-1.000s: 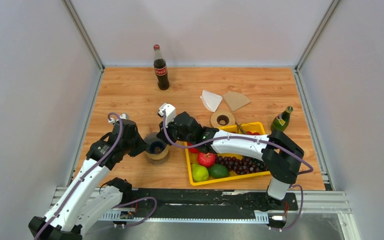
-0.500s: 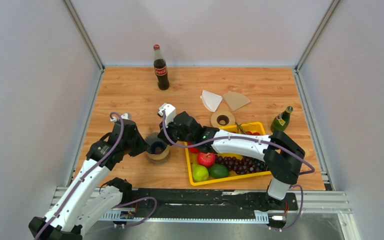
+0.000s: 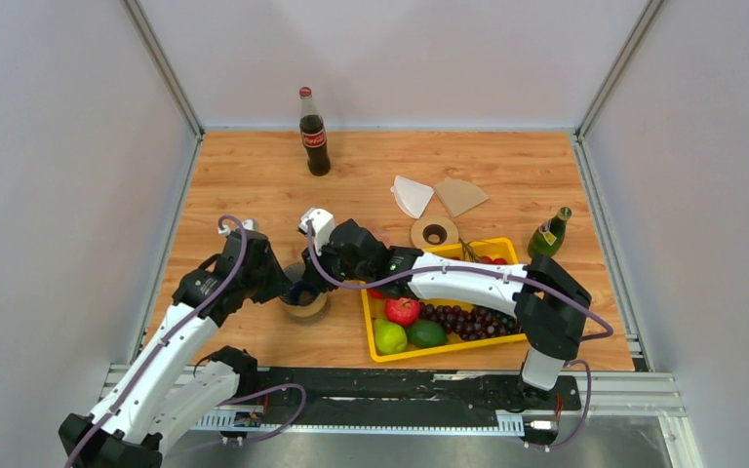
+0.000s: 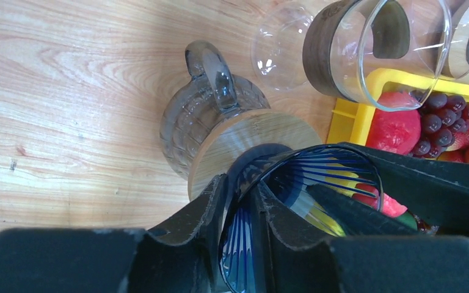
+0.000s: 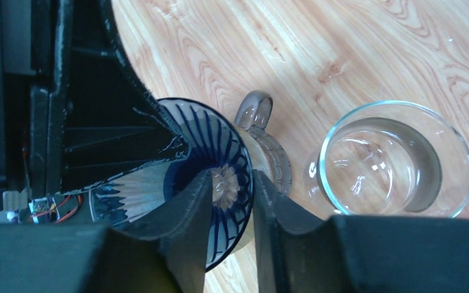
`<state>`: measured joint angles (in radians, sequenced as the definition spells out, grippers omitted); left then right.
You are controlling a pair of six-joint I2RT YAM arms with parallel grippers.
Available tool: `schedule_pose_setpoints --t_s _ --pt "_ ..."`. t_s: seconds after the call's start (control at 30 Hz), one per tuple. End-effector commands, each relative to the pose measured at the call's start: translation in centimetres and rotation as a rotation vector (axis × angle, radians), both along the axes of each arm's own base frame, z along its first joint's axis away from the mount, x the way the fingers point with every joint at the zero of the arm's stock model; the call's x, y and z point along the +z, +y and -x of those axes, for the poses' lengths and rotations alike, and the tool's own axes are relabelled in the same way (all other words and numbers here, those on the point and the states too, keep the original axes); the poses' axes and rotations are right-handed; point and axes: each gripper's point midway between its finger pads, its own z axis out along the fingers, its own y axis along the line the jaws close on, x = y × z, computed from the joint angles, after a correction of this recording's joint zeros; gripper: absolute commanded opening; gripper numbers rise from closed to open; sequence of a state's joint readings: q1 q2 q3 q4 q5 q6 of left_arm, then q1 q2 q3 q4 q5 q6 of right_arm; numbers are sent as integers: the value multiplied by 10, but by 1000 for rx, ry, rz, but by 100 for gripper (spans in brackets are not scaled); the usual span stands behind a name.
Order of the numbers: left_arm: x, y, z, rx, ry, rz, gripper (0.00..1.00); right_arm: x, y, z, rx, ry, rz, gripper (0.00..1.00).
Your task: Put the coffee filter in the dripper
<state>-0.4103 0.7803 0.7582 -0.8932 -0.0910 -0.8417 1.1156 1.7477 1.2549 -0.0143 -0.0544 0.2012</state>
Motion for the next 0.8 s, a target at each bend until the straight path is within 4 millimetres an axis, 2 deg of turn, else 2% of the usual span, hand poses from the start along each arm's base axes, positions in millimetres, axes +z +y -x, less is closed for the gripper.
schedule_pose_setpoints --t_s 0.0,0.1,0.2,0.3,0.4,0.43,0.47,0.5,0.57,0.7,0.77 --pt "26 -3 -15 -16 -94 12 33 19 14 10 44 9 -34 35" --pt "32 -3 -17 -23 -111 12 37 27 15 6 30 -1 -49 40" --pt "36 3 -18 -5 -122 -19 44 38 16 2 8 -12 -69 50" --pt "46 12 -20 20 -153 -49 56 45 14 -6 -2 -4 -87 63" --pt "60 16 -22 14 -195 -66 68 57 9 -15 -1 26 -127 69" --pt "68 16 -23 12 -222 -62 76 63 6 -19 1 36 -142 71" --pt "72 18 -23 4 -240 -73 80 70 1 -25 -5 40 -159 73" --pt "80 19 -23 1 -269 -76 90 75 -3 -30 -12 40 -171 74" --pt "91 24 -23 6 -316 -84 98 89 -15 -39 -38 21 -197 76" --pt "112 33 -22 29 -402 -97 100 112 -46 -65 -128 -26 -238 87" --pt "120 39 -23 54 -432 -113 100 119 -67 -81 -185 -47 -253 92"
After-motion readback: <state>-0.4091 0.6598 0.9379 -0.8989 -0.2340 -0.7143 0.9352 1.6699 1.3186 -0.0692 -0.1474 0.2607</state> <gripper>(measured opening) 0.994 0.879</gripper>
